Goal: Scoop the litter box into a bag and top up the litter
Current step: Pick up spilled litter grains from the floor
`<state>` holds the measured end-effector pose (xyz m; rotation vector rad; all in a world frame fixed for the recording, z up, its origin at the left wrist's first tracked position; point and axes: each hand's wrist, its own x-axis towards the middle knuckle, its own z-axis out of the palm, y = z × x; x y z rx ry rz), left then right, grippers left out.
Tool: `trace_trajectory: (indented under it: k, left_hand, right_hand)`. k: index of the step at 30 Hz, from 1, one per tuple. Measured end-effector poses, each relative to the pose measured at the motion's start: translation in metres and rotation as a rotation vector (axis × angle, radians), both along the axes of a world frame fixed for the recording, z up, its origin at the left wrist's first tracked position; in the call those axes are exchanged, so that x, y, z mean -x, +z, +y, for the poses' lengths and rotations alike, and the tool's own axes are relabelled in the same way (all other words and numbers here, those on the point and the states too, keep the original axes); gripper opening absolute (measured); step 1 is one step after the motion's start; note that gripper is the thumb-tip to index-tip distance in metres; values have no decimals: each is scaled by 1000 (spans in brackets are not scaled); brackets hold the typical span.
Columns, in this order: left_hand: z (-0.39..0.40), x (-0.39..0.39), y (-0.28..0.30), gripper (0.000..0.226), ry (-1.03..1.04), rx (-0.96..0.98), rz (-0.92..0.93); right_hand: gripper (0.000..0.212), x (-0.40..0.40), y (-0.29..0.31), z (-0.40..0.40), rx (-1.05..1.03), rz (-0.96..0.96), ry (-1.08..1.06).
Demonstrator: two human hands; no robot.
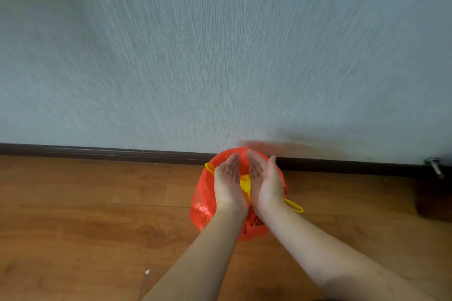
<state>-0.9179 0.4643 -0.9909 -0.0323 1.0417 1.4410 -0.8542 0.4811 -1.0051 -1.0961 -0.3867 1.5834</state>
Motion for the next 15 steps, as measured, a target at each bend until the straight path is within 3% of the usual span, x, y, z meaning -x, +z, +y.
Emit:
trace_trajectory:
  k: [10,15]
  left_hand:
    - [-6,8,-4,40,-127,41,181]
    - [-10,11,-5,34,-289,-2,532]
  right_hand:
    - [51,-9,-5,-4,-36,-254,145]
    - [51,-17,-6,-7,-28,-387,178]
